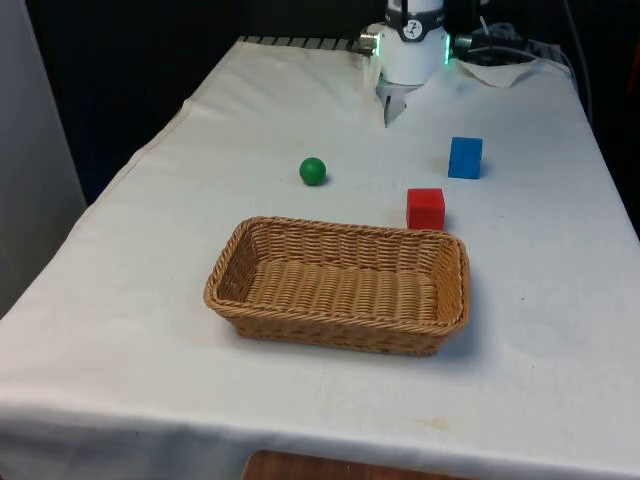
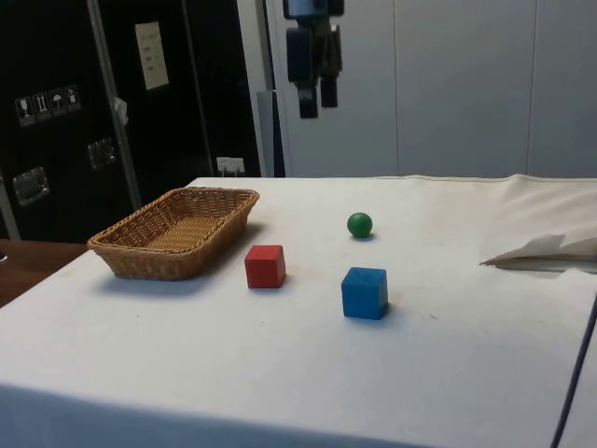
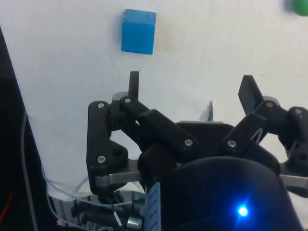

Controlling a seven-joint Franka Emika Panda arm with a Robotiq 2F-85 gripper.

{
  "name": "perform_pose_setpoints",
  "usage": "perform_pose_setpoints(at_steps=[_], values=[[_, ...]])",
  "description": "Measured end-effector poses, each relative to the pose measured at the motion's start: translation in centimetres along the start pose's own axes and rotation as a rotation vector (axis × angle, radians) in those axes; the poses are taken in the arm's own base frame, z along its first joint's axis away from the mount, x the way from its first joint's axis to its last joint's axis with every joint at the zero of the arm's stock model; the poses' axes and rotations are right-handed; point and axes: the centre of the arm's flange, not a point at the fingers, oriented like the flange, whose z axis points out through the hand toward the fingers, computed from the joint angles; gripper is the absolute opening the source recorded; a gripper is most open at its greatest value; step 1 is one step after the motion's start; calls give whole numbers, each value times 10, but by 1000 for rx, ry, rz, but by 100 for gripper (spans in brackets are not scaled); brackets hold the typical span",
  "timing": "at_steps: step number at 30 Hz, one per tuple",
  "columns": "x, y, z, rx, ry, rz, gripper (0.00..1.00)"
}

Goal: Place all non-red objects into the basket.

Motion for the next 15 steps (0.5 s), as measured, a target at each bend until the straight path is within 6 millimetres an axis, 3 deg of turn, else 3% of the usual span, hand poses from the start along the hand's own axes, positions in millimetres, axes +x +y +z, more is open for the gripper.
perform_pose_setpoints(at_steps=[15], values=[[-38,-18,57,-2,5,25,100]])
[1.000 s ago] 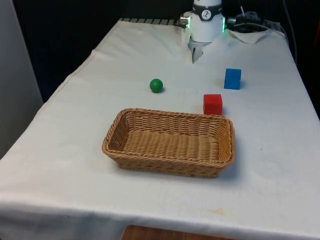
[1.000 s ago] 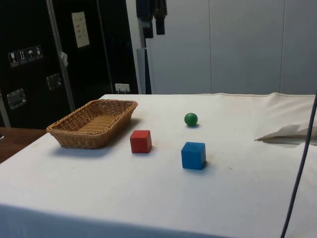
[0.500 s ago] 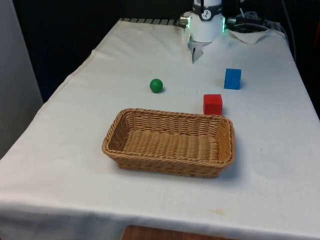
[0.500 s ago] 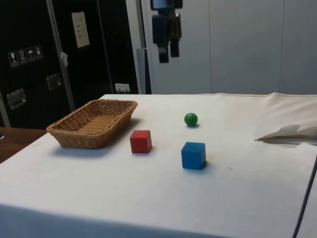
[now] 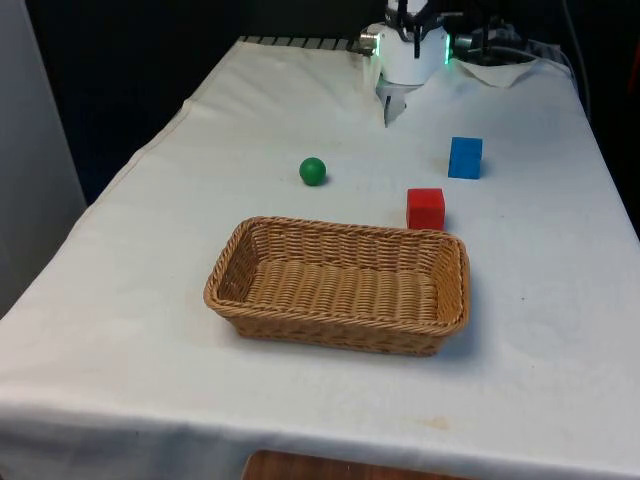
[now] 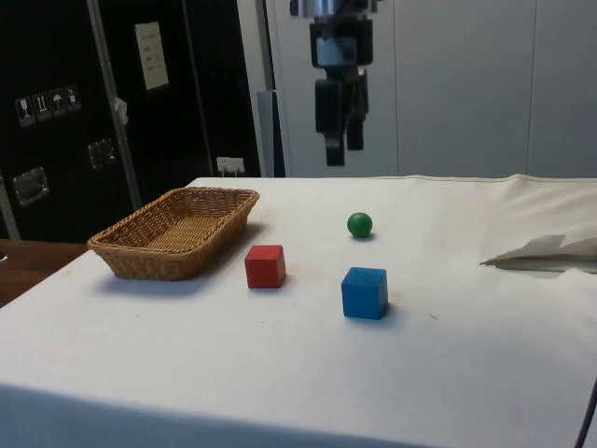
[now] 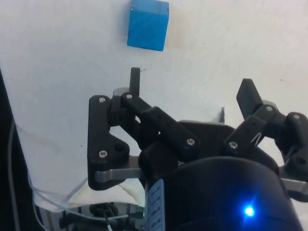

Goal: Place all non-red objects into the basket.

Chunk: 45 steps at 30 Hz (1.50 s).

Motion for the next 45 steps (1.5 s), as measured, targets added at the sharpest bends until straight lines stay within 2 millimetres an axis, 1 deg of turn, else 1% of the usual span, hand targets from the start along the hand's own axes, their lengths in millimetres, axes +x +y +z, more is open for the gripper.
perform_pose_setpoints(at_steps=[3,4,5,12,16,18,19,23,25,29,30,34,42,45], values=[[-7,-1,10,-1,-1,7,100],[-11,-2,17,-2,0,12,100],[-11,-2,17,-2,0,12,100],[-24,-2,44,-5,4,28,100],[-25,-2,49,-3,8,32,100],[-27,-3,55,-1,11,35,100],[-28,-5,61,0,12,34,100],[-29,-9,71,0,15,31,100],[-29,-12,82,-4,18,25,100],[-29,-18,96,-9,19,6,100],[-29,-18,96,-9,19,6,100],[-28,-21,107,-15,22,-10,100],[-28,-20,109,-16,18,-12,100],[-30,-20,115,-22,5,-11,100]])
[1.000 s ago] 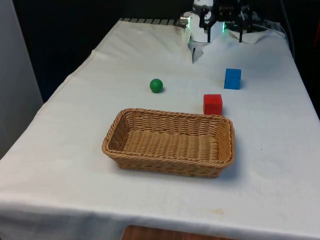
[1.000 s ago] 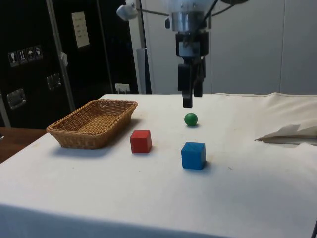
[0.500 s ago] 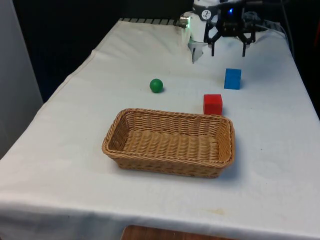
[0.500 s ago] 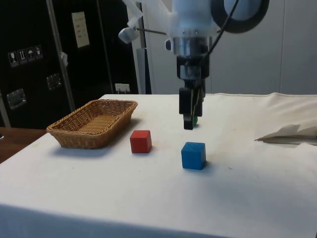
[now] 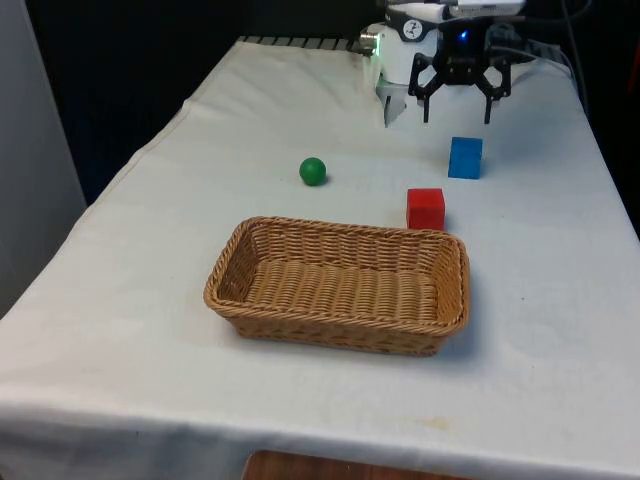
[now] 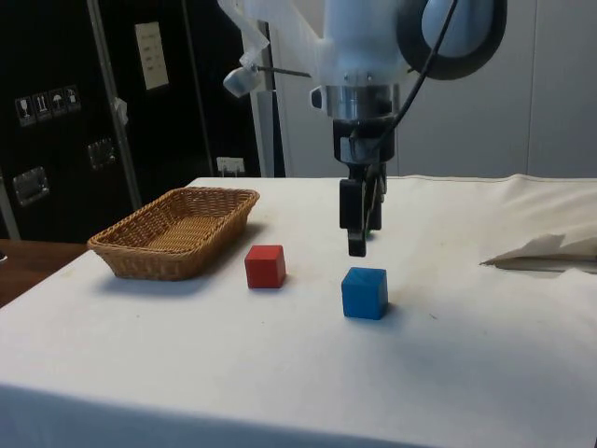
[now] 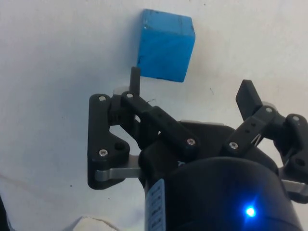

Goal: Place all non-red objects into the basket.

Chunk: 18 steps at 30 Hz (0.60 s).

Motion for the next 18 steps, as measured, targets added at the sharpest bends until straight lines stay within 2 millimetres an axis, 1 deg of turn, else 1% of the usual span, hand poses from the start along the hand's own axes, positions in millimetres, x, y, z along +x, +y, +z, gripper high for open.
perform_pose_setpoints(at_steps=[2,8,18], values=[[0,0,0,0,0,0,100],[0,2,19,-10,0,6,100],[0,3,34,-21,-11,16,100]])
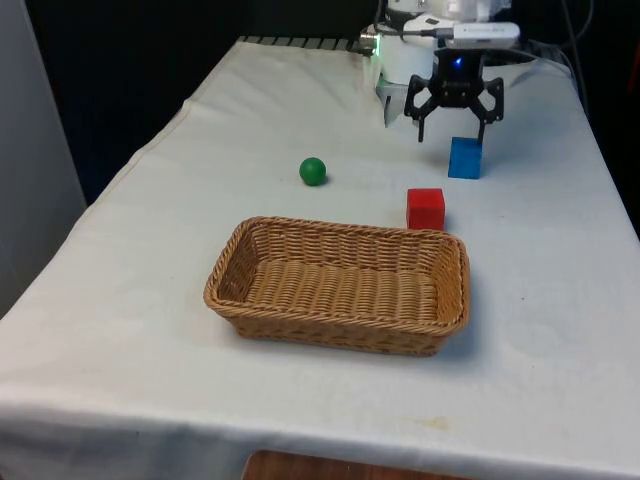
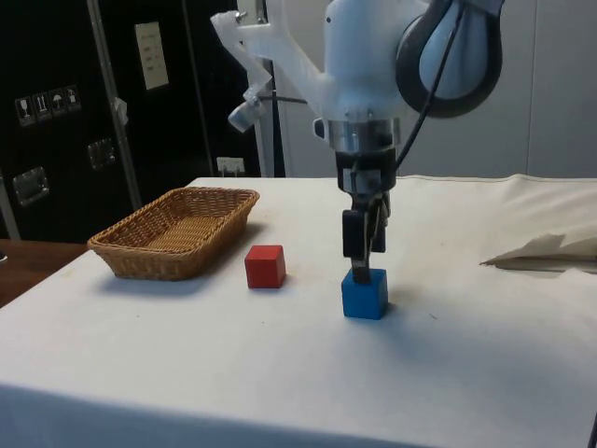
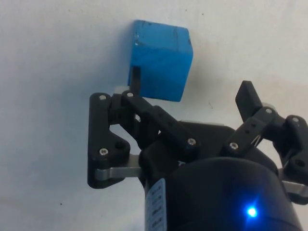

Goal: Place all non-red objects into the basket.

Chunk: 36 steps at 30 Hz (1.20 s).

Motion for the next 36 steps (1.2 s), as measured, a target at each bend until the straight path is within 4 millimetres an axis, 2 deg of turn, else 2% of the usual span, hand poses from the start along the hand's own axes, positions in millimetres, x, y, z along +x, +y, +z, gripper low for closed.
perform_pose_setpoints(at_steps=[14,20,26,31,36], values=[[1,0,21,-5,-11,28,100],[2,-1,20,-3,-10,29,100],[-3,1,8,5,-4,38,100],[-11,3,-14,22,-4,42,100],[-12,1,-18,23,-12,42,100]])
